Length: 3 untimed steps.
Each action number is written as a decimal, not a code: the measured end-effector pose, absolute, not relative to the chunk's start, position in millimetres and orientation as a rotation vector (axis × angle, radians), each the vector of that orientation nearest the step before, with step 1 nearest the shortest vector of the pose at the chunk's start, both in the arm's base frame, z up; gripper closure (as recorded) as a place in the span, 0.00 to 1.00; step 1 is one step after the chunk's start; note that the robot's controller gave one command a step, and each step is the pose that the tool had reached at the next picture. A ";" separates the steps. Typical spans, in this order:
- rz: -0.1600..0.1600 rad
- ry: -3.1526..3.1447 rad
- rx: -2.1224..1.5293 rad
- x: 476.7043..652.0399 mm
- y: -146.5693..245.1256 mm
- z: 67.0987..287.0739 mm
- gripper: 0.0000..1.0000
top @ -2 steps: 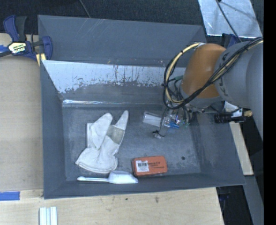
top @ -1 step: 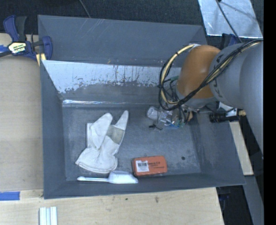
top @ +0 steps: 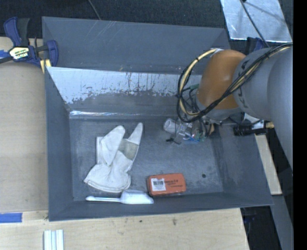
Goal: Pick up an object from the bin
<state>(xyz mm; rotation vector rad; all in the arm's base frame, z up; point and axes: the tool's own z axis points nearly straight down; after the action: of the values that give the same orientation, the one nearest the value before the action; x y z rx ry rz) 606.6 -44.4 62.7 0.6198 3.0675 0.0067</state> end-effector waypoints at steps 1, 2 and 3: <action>0.005 3.069 0.618 606.6 -44.8 65.7 1.00; 0.002 3.073 0.619 606.1 -45.1 72.2 1.00; 0.001 3.074 0.619 606.3 -45.4 78.6 1.00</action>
Offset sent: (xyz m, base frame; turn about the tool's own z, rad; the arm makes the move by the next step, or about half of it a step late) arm 0.0000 0.0001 0.0256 0.0000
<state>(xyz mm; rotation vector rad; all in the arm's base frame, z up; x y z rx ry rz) 606.3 -45.4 78.6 0.6188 3.0742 0.0010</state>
